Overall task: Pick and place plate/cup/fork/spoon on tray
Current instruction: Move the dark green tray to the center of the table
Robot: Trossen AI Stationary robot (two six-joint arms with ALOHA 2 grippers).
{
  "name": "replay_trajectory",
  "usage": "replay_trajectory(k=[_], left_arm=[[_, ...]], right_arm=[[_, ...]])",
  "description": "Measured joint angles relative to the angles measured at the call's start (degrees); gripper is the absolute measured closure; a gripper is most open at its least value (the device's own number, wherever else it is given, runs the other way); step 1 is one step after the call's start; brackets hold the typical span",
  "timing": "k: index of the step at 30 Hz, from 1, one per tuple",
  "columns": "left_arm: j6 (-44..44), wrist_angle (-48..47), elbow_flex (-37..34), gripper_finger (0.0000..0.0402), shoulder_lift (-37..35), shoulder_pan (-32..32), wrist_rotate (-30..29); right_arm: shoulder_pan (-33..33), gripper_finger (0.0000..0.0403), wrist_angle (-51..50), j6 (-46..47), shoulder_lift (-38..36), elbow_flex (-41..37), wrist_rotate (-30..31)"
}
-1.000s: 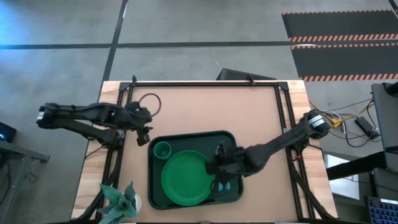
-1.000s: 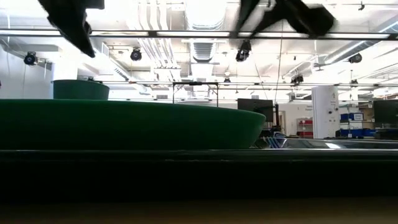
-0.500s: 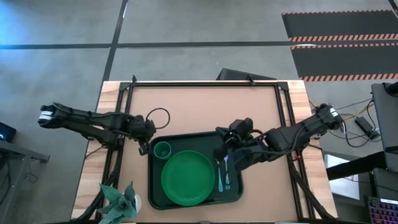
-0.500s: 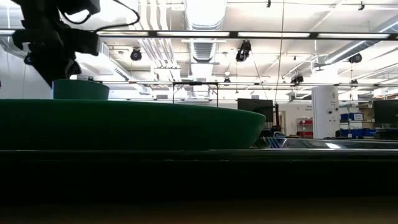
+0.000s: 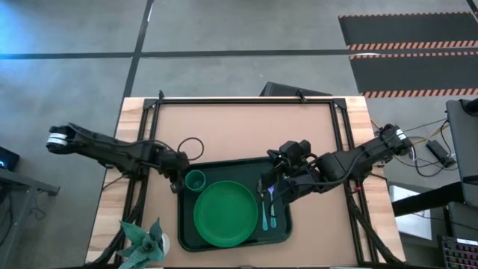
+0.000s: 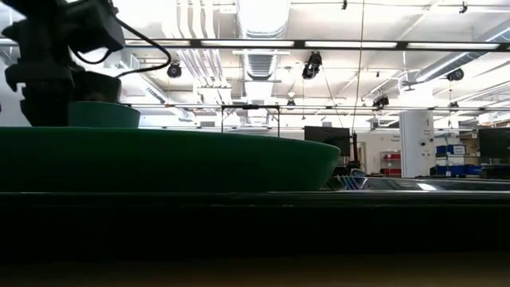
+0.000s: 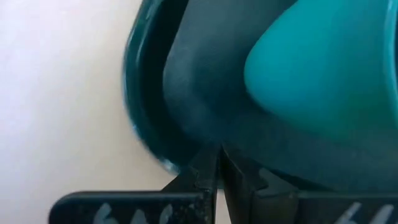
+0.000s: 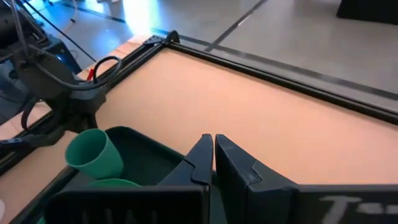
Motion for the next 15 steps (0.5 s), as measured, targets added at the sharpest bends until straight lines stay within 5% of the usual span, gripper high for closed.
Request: replay_trajectory(k=[15], left_arm=[[0.11,15.2,-5.81,0.0402,8.24,0.94,0.73]], right_arm=[[0.0,0.0394,0.19,0.27,0.0,0.0,-0.15]])
